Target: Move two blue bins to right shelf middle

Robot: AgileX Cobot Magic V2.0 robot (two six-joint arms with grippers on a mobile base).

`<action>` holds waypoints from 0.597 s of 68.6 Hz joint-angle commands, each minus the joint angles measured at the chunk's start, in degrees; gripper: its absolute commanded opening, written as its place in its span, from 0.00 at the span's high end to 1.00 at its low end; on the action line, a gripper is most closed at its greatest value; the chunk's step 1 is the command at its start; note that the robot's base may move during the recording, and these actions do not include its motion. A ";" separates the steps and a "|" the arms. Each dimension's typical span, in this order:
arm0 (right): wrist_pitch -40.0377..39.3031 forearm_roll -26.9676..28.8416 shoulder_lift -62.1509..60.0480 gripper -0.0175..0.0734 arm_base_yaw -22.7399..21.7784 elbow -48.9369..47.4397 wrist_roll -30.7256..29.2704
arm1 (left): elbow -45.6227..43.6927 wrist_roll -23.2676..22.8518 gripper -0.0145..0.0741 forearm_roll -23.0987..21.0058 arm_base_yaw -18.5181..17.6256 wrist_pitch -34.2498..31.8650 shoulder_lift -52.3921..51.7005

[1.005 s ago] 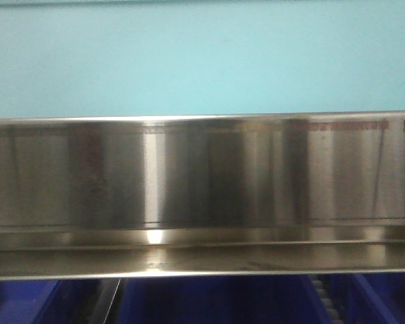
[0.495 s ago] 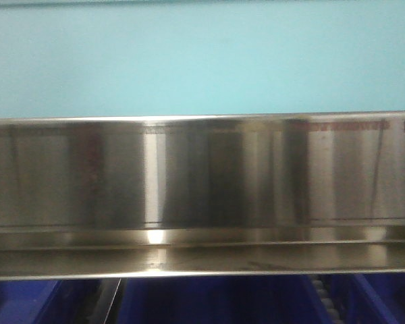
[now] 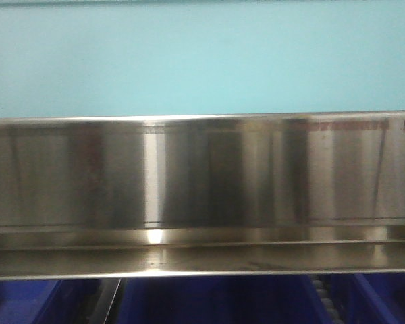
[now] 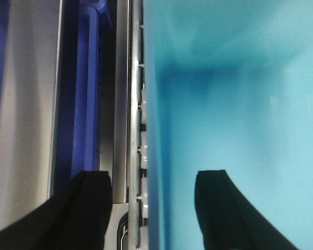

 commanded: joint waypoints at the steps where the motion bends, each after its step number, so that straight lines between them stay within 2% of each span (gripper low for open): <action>1: 0.31 -0.43 -0.01 0.59 0.08 -0.36 0.17 | 0.16 -0.49 0.52 0.36 -0.30 0.08 0.12; 23: 0.31 -0.43 -0.01 0.59 0.08 -0.36 0.17 | 1.70 -0.49 0.52 1.44 -0.30 0.08 0.12; 41: 0.31 -0.43 -0.01 0.59 0.08 -0.36 0.17 | 2.90 -0.49 0.52 -0.33 -0.30 0.08 0.12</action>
